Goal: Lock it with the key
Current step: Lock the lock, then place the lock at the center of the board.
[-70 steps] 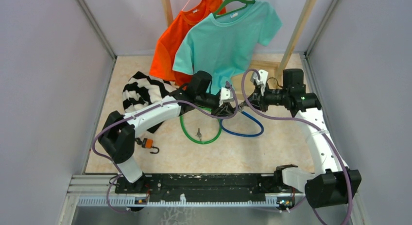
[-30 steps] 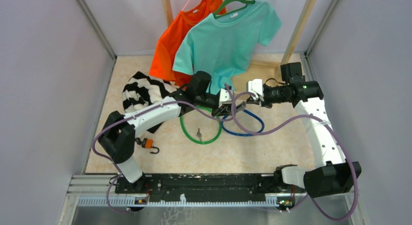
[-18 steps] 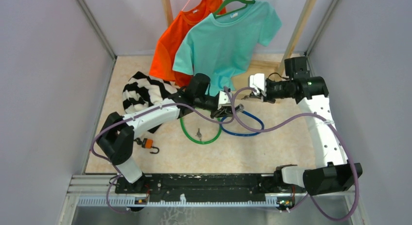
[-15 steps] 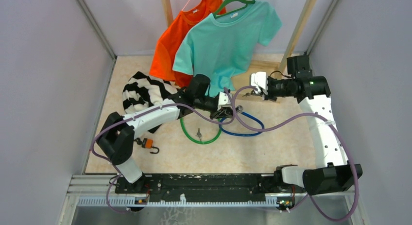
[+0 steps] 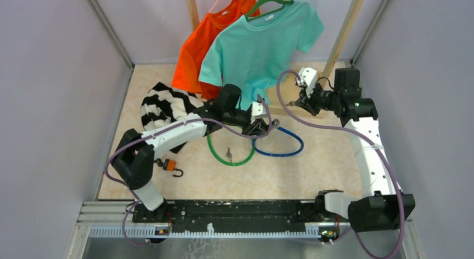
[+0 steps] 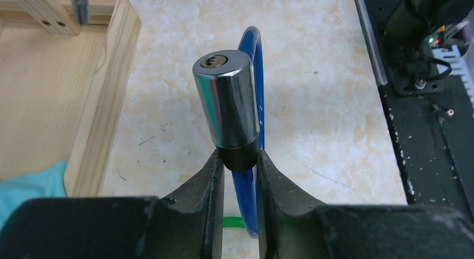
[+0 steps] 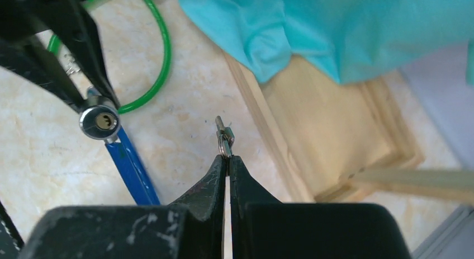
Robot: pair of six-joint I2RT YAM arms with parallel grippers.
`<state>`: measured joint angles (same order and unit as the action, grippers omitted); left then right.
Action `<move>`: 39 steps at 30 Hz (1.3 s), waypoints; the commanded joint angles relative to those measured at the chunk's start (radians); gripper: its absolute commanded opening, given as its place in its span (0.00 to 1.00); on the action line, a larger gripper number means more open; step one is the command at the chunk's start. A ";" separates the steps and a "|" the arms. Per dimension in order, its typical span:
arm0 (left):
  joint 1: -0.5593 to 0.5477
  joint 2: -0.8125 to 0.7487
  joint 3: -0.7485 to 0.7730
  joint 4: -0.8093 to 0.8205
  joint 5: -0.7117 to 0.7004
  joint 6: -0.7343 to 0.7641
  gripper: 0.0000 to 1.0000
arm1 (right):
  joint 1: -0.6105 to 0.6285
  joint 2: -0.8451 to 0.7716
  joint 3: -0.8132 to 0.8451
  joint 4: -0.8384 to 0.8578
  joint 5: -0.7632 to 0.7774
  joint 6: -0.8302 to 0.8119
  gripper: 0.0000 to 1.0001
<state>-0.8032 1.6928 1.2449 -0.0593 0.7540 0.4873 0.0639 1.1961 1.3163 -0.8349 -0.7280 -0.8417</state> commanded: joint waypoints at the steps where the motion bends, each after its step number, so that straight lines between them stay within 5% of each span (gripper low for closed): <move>1: 0.024 0.010 0.049 0.025 0.024 -0.222 0.00 | -0.039 -0.101 -0.070 0.289 0.150 0.444 0.00; 11: 0.039 0.033 0.129 0.086 0.023 -0.546 0.00 | -0.093 -0.183 -0.101 0.162 0.326 0.508 0.00; 17: 0.041 0.164 0.222 0.158 0.141 -0.840 0.00 | -0.116 -0.244 -0.116 0.114 0.322 0.512 0.00; 28: 0.009 0.381 0.412 0.111 0.005 -1.079 0.00 | -0.118 -0.234 -0.054 0.006 0.386 0.487 0.00; 39: 0.050 0.535 0.313 0.291 0.046 -1.261 0.00 | -0.118 -0.254 -0.114 -0.021 0.286 0.474 0.00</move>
<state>-0.7784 2.1979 1.5860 0.1299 0.7719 -0.7063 -0.0490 0.9661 1.2106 -0.8646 -0.3752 -0.3645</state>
